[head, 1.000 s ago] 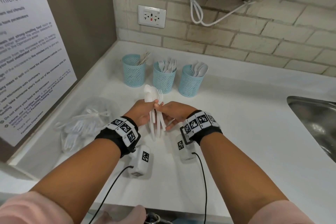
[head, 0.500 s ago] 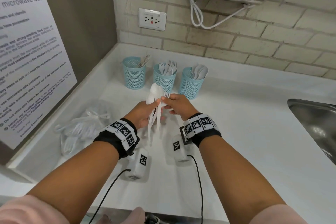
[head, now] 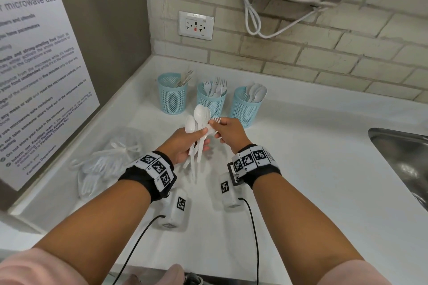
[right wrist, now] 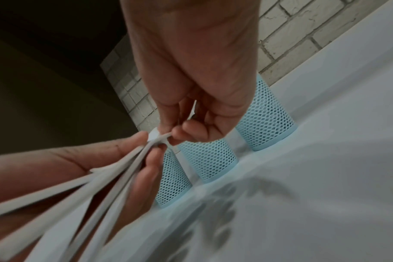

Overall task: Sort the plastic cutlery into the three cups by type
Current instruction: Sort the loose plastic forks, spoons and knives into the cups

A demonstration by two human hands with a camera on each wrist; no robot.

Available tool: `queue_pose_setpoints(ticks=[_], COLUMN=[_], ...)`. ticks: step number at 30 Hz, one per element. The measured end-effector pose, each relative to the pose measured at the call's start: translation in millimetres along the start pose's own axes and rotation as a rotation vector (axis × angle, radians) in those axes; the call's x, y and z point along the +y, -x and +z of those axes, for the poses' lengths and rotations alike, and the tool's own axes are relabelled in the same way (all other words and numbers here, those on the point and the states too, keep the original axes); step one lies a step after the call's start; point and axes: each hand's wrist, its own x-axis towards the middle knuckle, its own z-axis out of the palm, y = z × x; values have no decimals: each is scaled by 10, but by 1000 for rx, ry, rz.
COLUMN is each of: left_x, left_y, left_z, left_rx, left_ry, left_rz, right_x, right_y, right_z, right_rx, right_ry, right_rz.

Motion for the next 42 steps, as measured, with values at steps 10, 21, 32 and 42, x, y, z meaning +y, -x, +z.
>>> queue_pose_setpoints(ticks=[10,21,32,42], left_x=[175,320,333,303], left_y=[-45,-47,-68,-42], left_z=[-171,-259,-351,-305], left_rx=[108,84,-37,-22], left_ry=[123,124,234,169], left_rz=[36,64,46,66], right_x=[-559,-575,-551,-595], right_y=[-247,-671,-670,-441], right_z=[-275,-125,34,235], right_rx=[501,443,448,-86], right_ry=[-208,429,780,521], right_rz=[-273,-476,-497,-264])
